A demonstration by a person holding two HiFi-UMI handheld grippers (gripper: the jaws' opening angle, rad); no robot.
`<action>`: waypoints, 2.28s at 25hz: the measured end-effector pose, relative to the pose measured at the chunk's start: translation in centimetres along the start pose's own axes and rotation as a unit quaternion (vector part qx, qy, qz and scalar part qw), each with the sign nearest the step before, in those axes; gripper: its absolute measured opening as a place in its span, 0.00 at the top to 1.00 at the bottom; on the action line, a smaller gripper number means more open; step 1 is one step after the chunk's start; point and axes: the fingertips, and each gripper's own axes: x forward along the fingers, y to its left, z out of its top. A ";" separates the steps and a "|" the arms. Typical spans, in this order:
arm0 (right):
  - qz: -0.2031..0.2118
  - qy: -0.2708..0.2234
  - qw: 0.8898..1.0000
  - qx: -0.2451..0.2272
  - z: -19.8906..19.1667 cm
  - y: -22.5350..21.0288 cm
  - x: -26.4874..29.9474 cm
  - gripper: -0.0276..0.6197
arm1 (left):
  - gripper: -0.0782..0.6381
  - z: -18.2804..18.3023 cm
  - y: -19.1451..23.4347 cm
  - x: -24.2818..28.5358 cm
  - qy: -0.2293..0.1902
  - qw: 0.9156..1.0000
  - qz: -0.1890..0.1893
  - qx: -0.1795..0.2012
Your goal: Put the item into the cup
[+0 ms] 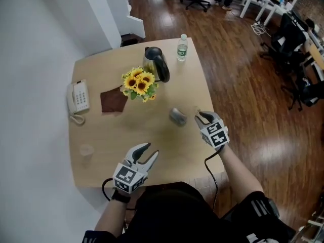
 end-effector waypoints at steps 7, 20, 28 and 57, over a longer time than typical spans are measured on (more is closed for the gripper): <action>-0.041 0.101 0.994 0.002 -6.7 -5.3 6.8 0.80 | 0.67 -1.1 1.2 0.0 0.023 1.000 0.015 -0.009; -0.064 0.157 0.984 0.054 -11.6 -7.3 11.7 0.94 | 0.67 -3.1 2.9 -1.7 0.047 0.997 0.047 -0.031; -0.039 0.086 0.994 0.052 -6.1 -5.8 9.3 0.94 | 0.67 -1.8 2.8 -2.2 0.031 0.997 0.059 -0.036; 0.216 -0.057 0.971 -0.088 20.7 40.6 12.4 0.94 | 0.67 -9.2 16.7 -29.3 -0.042 0.979 0.187 -0.075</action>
